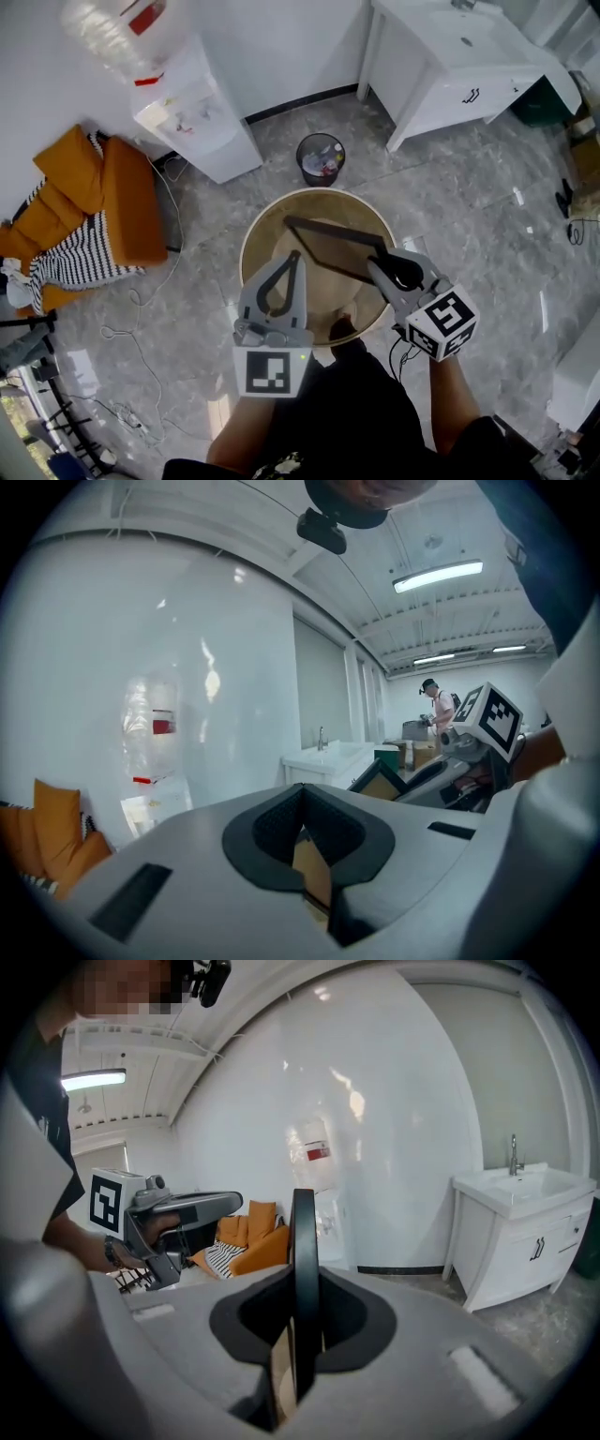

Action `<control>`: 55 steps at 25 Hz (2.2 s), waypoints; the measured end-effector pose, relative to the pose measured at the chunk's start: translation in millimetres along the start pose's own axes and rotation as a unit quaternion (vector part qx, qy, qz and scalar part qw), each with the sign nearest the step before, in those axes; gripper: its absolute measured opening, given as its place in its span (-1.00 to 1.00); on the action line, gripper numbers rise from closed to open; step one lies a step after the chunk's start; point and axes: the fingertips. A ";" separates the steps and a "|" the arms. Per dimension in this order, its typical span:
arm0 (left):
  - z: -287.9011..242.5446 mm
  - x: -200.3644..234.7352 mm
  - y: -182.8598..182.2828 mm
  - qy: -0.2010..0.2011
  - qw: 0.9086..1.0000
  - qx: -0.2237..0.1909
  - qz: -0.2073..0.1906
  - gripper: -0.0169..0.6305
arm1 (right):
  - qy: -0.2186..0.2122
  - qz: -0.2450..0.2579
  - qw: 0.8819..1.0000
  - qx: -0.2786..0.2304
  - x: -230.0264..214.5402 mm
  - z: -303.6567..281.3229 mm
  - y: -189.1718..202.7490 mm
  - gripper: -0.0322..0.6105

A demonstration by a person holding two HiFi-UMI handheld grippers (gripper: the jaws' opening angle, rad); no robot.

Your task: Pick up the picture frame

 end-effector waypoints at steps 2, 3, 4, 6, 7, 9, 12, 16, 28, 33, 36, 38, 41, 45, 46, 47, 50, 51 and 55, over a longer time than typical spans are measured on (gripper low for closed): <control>3.3 6.1 -9.7 -0.002 1.000 -0.009 0.000 -0.91 | 0.004 0.000 1.000 -0.015 0.7 1.4 -13.4 -0.75; 6.0 9.9 -14.5 -0.003 1.000 -0.012 0.000 -0.91 | 0.008 0.001 1.000 -0.022 1.7 2.1 -20.5 -0.75; 9.0 13.5 -18.8 -0.005 1.000 -0.013 -0.002 -0.91 | 0.012 0.003 1.000 -0.029 2.9 3.3 -27.6 -0.75; 13.6 19.0 -27.3 -0.006 1.000 -0.019 -0.007 -0.91 | 0.019 0.005 0.999 -0.044 5.2 6.5 -40.9 -0.75; 15.1 20.9 -31.8 -0.007 1.000 -0.024 -0.008 -0.91 | 0.020 0.005 0.998 -0.051 6.6 8.7 -46.6 -0.75; 17.9 24.0 -41.0 -0.008 0.999 -0.032 -0.006 -0.91 | 0.021 0.006 0.998 -0.064 10.7 13.4 -57.4 -0.75; 22.0 26.1 -55.1 -0.006 0.999 -0.046 -0.010 -0.91 | 0.023 0.009 0.996 -0.085 17.9 21.8 -73.1 -0.75; 22.2 30.7 -76.8 -0.002 0.998 -0.064 -0.012 -0.91 | 0.030 0.008 0.992 -0.122 22.9 30.6 -101.6 -0.75; 34.7 27.4 -140.4 0.019 0.991 -0.125 -0.033 -0.91 | 0.057 0.044 0.975 -0.208 47.2 69.6 -175.6 -0.76; 41.9 30.6 -158.4 0.021 0.989 -0.146 -0.025 -0.91 | 0.077 0.063 0.964 -0.247 54.2 89.7 -202.9 -0.76; 46.1 33.3 -170.8 0.023 0.987 -0.159 -0.025 -0.91 | 0.085 0.072 0.958 -0.263 57.3 95.4 -214.7 -0.76; 47.7 33.5 -179.5 0.023 0.985 -0.166 -0.036 -0.91 | 0.087 0.072 0.957 -0.268 59.1 97.9 -219.8 -0.76; 48.2 31.5 -189.4 0.025 0.983 -0.173 -0.050 -0.91 | 0.087 0.073 0.954 -0.276 60.5 100.8 -226.5 -0.76; 49.1 30.9 -192.8 0.030 0.983 -0.176 -0.045 -0.91 | 0.090 0.080 0.951 -0.283 64.0 103.8 -230.7 -0.76; 49.6 30.4 -193.1 0.031 0.983 -0.176 -0.046 -0.91 | 0.090 0.081 0.951 -0.285 64.7 104.6 -231.1 -0.76; 50.0 29.6 -193.5 0.031 0.983 -0.177 -0.046 -0.91 | 0.090 0.081 0.951 -0.286 65.0 105.6 -231.4 -0.76; 49.3 27.7 -195.0 0.031 0.983 -0.177 -0.046 -0.91 | 0.088 0.079 0.950 -0.289 64.3 107.8 -232.7 -0.76; 48.9 27.7 -195.2 0.031 0.983 -0.177 -0.046 -0.91 | 0.087 0.079 0.950 -0.290 64.4 108.0 -233.1 -0.76; 51.3 26.3 -195.3 0.031 0.983 -0.176 -0.049 -0.91 | 0.092 0.094 0.948 -0.290 68.3 110.4 -234.8 -0.76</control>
Point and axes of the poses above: the fingertips, and each gripper's own axes: z backward along the fingers, x to its left, y out of its underside, and after that the axes turned 1 degree about y, right-handed
